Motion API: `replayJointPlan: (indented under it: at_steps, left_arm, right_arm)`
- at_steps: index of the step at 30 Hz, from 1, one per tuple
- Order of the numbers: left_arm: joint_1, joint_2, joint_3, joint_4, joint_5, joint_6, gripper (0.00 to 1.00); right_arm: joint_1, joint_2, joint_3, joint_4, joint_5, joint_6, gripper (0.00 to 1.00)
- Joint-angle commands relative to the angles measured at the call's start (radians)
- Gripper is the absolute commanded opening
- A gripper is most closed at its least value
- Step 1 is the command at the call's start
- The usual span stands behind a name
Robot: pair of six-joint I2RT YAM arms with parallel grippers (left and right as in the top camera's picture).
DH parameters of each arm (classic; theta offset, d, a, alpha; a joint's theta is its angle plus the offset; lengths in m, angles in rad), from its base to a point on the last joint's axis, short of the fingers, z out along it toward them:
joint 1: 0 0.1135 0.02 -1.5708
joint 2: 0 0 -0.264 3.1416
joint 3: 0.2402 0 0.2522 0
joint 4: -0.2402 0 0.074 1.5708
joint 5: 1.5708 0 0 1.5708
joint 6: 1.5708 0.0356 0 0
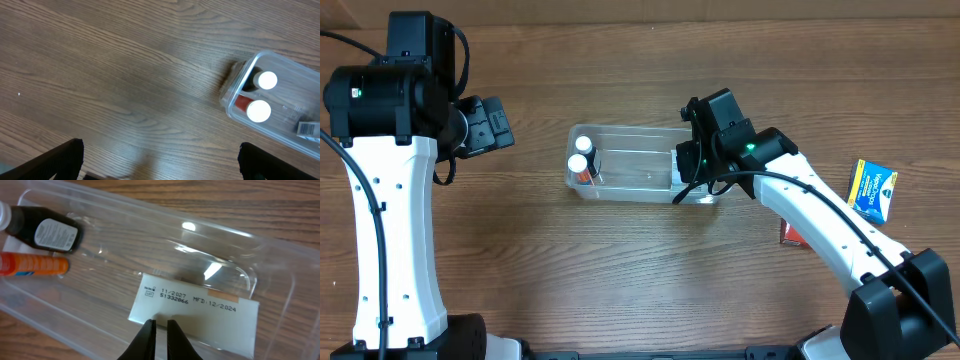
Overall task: Pack container
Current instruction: 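Lower the Hansaplast box upright into the container's right end, release, then move the right gripper to the blue-yellow lozenge box and grasp it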
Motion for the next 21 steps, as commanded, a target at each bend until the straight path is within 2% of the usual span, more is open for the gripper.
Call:
replayJointPlan:
  at_steps: [1, 10, 12, 15, 16, 17, 18, 19, 21]
  left_arm:
    - [0.005, 0.002, 0.008, -0.001, 0.005, 0.008, 1.00]
    - [0.005, 0.002, 0.008, -0.005, 0.005, 0.008, 1.00]
    - [0.005, 0.002, 0.008, -0.005, 0.005, 0.008, 1.00]
    - [0.005, 0.002, 0.008, -0.005, 0.005, 0.008, 1.00]
    - [0.005, 0.002, 0.008, -0.007, 0.005, 0.008, 1.00]
    - [0.005, 0.002, 0.008, -0.008, 0.005, 0.008, 1.00]
    - [0.005, 0.002, 0.008, -0.010, 0.005, 0.008, 1.00]
    - [0.005, 0.002, 0.008, -0.011, 0.005, 0.008, 1.00]
    - [0.005, 0.002, 0.008, -0.011, 0.005, 0.008, 1.00]
  right_arm:
    - [0.004, -0.019, 0.000, 0.000, 0.065, 0.007, 0.11]
    - [0.003, -0.021, 0.001, -0.005, 0.074, 0.007, 0.14]
    - [0.003, -0.031, 0.013, -0.036, 0.105, 0.016, 0.18]
    - [-0.002, -0.096, 0.092, -0.144, 0.266, 0.111, 0.22]
    - [-0.013, -0.131, 0.124, -0.184, 0.301, 0.113, 0.33]
    - [-0.029, -0.159, 0.150, -0.220, 0.324, 0.114, 0.66]
    - [-0.056, -0.188, 0.175, -0.254, 0.340, 0.122, 0.90]
    - [-0.106, -0.223, 0.204, -0.296, 0.347, 0.137, 0.99]
    - [-0.236, -0.272, 0.234, -0.343, 0.333, 0.143, 1.00]
